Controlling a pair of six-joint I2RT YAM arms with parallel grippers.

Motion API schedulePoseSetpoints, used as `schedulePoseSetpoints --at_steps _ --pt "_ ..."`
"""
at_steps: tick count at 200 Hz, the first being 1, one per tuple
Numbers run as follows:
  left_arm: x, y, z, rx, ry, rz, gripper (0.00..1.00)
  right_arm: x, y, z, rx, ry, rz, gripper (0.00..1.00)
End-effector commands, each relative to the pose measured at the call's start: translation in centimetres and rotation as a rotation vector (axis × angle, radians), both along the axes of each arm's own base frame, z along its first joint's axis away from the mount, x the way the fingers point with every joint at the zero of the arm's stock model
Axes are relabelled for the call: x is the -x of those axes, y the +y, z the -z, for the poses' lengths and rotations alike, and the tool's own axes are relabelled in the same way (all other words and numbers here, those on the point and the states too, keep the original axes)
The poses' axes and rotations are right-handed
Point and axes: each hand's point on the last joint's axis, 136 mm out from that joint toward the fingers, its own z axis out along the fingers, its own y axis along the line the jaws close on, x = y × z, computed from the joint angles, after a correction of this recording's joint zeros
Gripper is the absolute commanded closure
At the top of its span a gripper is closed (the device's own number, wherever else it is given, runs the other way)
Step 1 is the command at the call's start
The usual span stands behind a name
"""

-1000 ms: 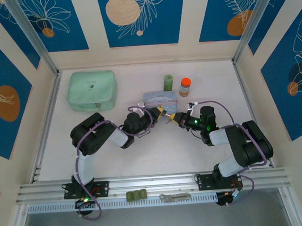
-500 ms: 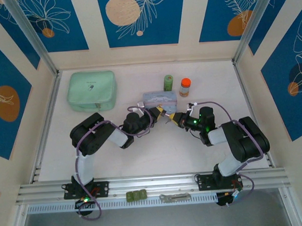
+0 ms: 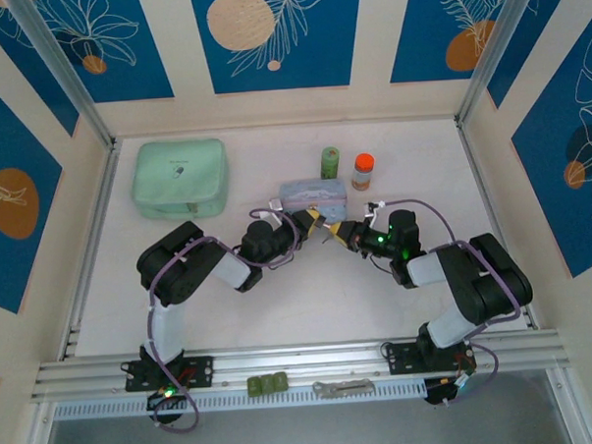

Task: Unlock the padlock with the key

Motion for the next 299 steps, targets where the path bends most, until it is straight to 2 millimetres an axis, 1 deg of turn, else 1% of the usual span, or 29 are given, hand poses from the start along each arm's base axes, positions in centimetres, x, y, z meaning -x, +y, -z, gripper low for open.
schedulePoseSetpoints --at_steps 1,48,75,88,105,128,147,170,193,213,228,258,273,299 --pt "0.4 -0.6 -3.8 0.087 -0.097 0.026 1.00 1.0 1.0 -1.4 -0.007 -0.055 -0.056 1.00" --pt "0.8 -1.0 -3.8 0.090 -0.096 0.044 1.00 0.3 0.8 -1.8 -0.006 -0.068 -0.059 1.00" --pt "1.6 -1.4 -3.8 0.093 -0.086 0.069 1.00 -1.1 0.0 -2.3 -0.027 -0.077 -0.036 1.00" --pt "2.1 -1.6 -3.7 0.095 -0.077 0.084 1.00 -1.7 -0.1 -2.3 -0.032 -0.076 -0.033 1.00" --pt "2.8 -2.0 -3.9 0.104 -0.071 0.101 1.00 -2.2 0.5 -2.2 -0.051 -0.076 -0.040 1.00" --pt "3.4 -2.6 -4.2 0.121 -0.057 0.111 1.00 -2.5 1.9 -1.8 -0.080 -0.085 -0.056 1.00" --pt "3.5 -2.9 -4.9 0.133 -0.071 0.121 1.00 -2.5 2.6 -0.6 -0.065 -0.086 -0.074 1.00" --pt "3.7 -3.1 -5.5 0.141 -0.083 0.139 1.00 -2.8 2.5 0.8 0.029 -0.095 -0.109 1.00" --pt "4.1 -2.9 -5.2 0.133 -0.075 0.150 1.00 -3.1 2.7 0.0 0.051 -0.125 -0.177 1.00" --pt "4.6 -3.0 -4.7 0.126 -0.066 0.172 1.00 -3.1 3.4 -0.5 0.067 -0.138 -0.247 1.00" --pt "5.0 -3.0 -4.7 0.123 -0.064 0.187 1.00 -3.2 3.7 -0.3 0.091 -0.142 -0.265 1.00" --pt "5.4 -3.3 -5.2 0.129 -0.076 0.225 1.00 -3.6 4.0 -0.1 0.087 -0.155 -0.279 1.00" --pt "5.5 -3.5 -5.3 0.132 -0.078 0.232 1.00 -3.6 4.4 -0.1 0.087 -0.157 -0.287 1.00" --pt "5.5 -3.9 -5.5 0.137 -0.081 0.246 1.00 -2.9 5.8 0.0 0.118 -0.180 -0.318 1.00"
